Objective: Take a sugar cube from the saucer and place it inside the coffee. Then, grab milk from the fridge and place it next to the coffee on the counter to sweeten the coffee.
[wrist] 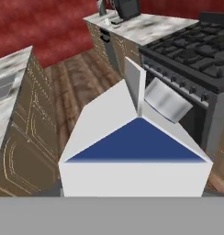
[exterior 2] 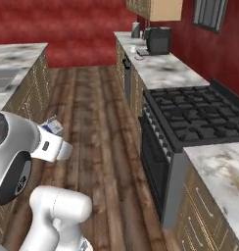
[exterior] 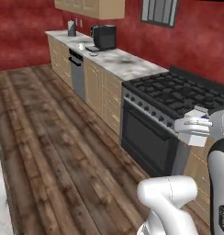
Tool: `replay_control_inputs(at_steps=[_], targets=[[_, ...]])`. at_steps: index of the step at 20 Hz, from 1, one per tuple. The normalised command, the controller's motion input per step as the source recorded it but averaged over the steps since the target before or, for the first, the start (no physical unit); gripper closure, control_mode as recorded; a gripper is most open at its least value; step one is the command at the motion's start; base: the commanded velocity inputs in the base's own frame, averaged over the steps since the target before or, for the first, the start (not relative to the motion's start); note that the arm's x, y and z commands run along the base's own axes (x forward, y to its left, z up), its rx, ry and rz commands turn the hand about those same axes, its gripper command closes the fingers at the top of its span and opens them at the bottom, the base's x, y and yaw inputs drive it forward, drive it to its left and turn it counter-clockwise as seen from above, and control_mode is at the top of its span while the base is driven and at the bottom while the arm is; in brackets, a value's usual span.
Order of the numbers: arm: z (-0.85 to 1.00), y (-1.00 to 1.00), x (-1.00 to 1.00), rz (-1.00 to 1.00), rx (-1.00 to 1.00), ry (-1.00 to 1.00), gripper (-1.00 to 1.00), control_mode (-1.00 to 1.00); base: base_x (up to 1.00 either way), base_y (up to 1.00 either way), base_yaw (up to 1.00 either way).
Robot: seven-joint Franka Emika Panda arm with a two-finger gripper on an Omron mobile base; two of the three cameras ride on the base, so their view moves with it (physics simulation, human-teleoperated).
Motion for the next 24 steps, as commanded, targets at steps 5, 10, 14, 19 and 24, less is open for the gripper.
replay_control_inputs(at_steps=[5, 10, 14, 19, 24], targets=[[0.00, 0.00, 0.00, 0.00, 0.00, 0.00, 1.00, 1.00, 1.00, -0.12, 0.47], [0.00, 0.00, 0.00, 0.00, 0.00, 0.00, 1.00, 1.00, 1.00, -0.21, 0.27], [0.00, 0.00, 0.00, 0.00, 0.00, 0.00, 1.00, 1.00, 1.00, -0.26, 0.08], [0.00, 0.00, 0.00, 0.00, 0.00, 0.00, 1.00, 1.00, 1.00, -0.09, 0.00], [0.00, 0.00, 0.00, 0.00, 0.00, 0.00, 1.00, 1.00, 1.00, 0.00, 0.00]])
